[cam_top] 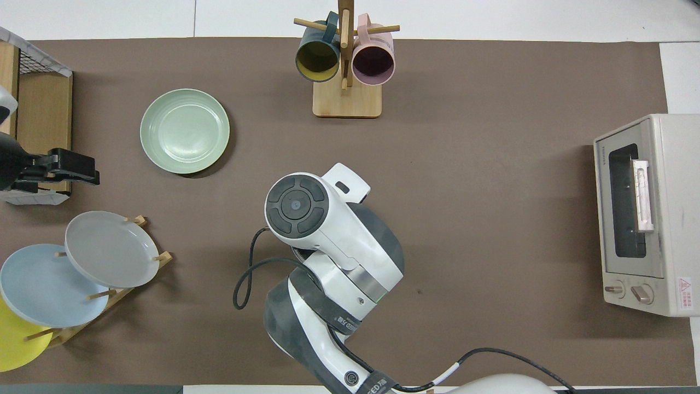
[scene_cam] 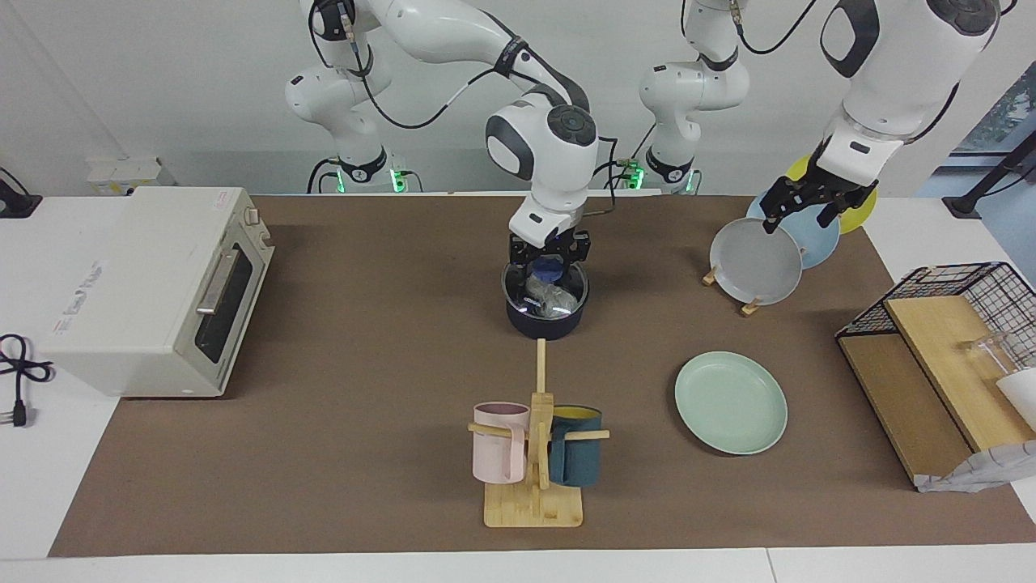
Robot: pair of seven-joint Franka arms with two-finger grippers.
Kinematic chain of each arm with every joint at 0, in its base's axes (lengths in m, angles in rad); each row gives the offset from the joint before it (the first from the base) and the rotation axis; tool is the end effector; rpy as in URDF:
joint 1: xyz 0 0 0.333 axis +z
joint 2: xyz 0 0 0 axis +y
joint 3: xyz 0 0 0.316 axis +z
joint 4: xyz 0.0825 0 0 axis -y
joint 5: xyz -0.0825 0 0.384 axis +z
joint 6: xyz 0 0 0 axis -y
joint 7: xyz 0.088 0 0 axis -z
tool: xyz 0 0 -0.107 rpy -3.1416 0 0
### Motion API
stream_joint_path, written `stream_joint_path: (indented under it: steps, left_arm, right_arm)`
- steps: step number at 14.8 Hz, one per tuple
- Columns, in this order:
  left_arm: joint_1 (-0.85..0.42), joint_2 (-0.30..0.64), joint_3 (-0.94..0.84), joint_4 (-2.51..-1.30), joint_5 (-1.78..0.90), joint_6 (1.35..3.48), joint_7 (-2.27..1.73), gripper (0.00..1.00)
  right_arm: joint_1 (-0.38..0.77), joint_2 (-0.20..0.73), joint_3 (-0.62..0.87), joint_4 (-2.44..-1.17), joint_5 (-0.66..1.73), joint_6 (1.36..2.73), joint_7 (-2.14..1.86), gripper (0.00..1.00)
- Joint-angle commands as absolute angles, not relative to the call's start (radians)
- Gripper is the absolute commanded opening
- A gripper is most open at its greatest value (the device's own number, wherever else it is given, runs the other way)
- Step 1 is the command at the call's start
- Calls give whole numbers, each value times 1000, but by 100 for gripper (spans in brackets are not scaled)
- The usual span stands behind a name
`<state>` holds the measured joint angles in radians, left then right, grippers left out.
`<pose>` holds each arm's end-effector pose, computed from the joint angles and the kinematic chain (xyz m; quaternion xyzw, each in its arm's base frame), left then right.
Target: Transfer vermicelli from pot to plate
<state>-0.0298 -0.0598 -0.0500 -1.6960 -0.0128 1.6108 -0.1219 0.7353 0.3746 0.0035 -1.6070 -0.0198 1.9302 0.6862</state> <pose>0.5354 -0.0449 0.6014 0.9997 0.0214 -0.0132 0.0036 0.4889 0.4431 0.4078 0.9992 0.0299 -0.0139 0.0233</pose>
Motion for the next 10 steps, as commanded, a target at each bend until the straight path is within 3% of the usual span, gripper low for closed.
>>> stream_joint_path:
  steps: [1,4,10]
  left_arm:
    - [-25,-72,-55,-1707,-21,1624,-126,100]
    - [-28,-71,-54,-1706,-21,1626,-124,100]
    - [-29,-68,-54,-1698,-21,1626,-126,100]
  right_arm:
    - [729,345,14,-1648,-9,1957,692,66]
    - [724,347,14,-1635,-11,1953,681,56]
    - [664,351,12,-1510,-12,1850,603,56]
